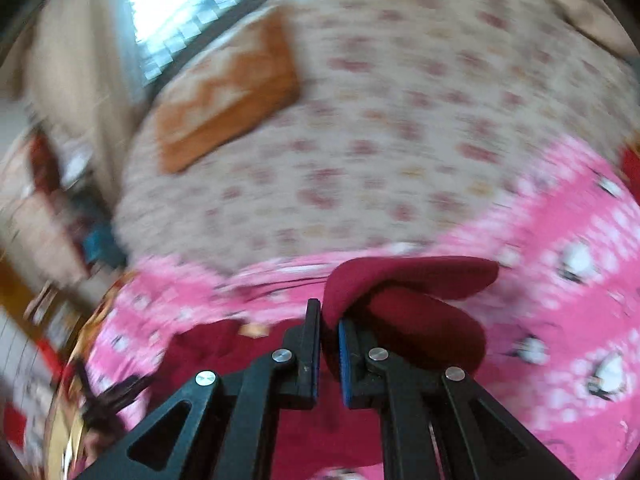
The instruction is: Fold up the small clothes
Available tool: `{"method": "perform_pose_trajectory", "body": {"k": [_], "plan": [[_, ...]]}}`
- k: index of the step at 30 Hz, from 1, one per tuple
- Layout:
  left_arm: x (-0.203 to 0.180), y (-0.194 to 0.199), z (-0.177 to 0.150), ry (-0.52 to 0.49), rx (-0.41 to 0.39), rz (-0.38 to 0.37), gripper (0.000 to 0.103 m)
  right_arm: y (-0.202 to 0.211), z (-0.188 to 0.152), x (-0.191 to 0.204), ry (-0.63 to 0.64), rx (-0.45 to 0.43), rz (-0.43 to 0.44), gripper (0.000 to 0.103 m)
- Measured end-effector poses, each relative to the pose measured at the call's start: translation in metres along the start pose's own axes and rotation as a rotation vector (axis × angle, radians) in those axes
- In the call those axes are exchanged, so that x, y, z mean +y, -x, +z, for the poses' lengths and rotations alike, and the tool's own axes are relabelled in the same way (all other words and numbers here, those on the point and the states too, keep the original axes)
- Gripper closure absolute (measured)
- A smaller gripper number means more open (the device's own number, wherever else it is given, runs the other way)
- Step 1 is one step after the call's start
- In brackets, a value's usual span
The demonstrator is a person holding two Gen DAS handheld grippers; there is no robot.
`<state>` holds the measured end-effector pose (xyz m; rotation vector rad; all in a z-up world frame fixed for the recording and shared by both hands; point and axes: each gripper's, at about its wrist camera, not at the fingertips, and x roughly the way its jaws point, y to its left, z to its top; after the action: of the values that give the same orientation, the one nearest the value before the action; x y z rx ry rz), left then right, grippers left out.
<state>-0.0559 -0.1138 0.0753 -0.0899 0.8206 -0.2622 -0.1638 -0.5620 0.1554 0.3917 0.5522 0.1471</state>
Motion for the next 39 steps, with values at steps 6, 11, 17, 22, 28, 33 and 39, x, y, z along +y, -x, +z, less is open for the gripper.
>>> {"method": "perform_pose_trajectory", "body": {"k": [6, 11, 17, 22, 28, 33, 39], "plan": [[0.007, 0.002, 0.003, 0.033, -0.003, -0.023, 0.024, -0.071, -0.040, 0.123, 0.230, 0.146, 0.173, 0.096], [0.011, -0.002, 0.003, 0.057, 0.024, -0.051, 0.025, -0.162, -0.122, 0.160, 0.310, 0.381, 0.164, 0.095], [0.006, -0.004, 0.005, 0.077, 0.034, -0.116, 0.025, -0.165, -0.150, 0.145, 0.288, 0.426, 0.176, 0.088], [-0.009, -0.017, 0.009, 0.109, 0.072, -0.215, 0.025, -0.115, -0.132, 0.123, 0.292, 0.334, 0.133, 0.062], [-0.037, -0.050, 0.015, 0.073, 0.162, -0.208, 0.025, -0.068, -0.118, 0.063, 0.170, 0.263, 0.025, 0.058], [-0.053, -0.065, 0.018, 0.105, 0.176, -0.296, 0.040, -0.050, -0.121, 0.022, 0.053, 0.250, -0.025, 0.058], [-0.052, -0.053, 0.024, 0.107, 0.136, -0.325, 0.093, -0.050, -0.119, 0.015, 0.028, 0.240, -0.060, 0.058]]}}
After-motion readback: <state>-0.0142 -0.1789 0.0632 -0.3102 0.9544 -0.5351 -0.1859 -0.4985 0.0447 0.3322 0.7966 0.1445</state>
